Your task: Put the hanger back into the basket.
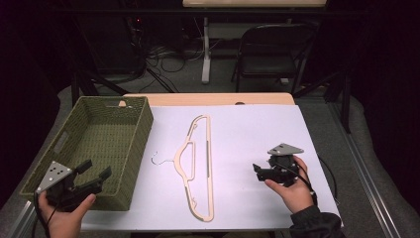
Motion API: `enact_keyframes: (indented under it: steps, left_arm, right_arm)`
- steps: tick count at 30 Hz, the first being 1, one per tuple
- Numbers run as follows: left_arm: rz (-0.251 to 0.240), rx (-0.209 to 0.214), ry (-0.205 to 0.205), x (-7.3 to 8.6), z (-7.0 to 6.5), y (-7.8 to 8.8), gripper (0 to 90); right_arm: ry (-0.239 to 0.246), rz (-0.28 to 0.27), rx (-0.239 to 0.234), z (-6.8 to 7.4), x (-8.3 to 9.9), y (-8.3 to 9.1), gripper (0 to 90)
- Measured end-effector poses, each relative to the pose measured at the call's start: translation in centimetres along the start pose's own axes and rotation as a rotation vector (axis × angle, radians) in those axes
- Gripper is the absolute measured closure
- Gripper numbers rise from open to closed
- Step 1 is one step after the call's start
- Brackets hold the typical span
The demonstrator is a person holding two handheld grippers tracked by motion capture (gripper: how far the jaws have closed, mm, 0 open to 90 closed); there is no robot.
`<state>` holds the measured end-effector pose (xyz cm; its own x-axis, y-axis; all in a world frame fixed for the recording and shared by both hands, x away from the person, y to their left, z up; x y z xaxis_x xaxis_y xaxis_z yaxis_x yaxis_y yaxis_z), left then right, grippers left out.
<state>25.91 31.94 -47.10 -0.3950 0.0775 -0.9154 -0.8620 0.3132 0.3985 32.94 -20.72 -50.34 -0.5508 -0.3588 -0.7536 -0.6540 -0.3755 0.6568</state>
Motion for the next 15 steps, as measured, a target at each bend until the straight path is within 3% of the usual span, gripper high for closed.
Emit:
enact_keyframes:
  steps: [5,11,15]
  left_arm:
    - [0.002,0.000,-0.004,0.0,0.0,0.1,27.3]
    - [0.000,0.001,-0.001,0.0,0.1,0.1,27.2]
    - [0.000,0.000,-0.002,0.0,0.1,0.1,27.3]
  right_arm:
    - [0.033,0.019,-0.015,1.4,-1.1,-1.6,22.7]
    - [0.064,0.026,-0.058,4.1,-3.3,-4.3,22.8]
    - [0.054,0.019,-0.082,5.4,-4.2,-5.7,23.3]
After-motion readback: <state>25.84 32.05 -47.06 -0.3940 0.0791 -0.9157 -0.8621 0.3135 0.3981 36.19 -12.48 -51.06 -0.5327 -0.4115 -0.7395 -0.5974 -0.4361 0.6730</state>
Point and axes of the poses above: each handheld gripper's, and its own axes: y roughly backward along the jaws, x roughly out of its underside, z roughly to its left, the point moved 2 cm from there along -y, roughly forward along the jaws, and after that the axes turned 4 degrees about -x, right-handed, at the moved point
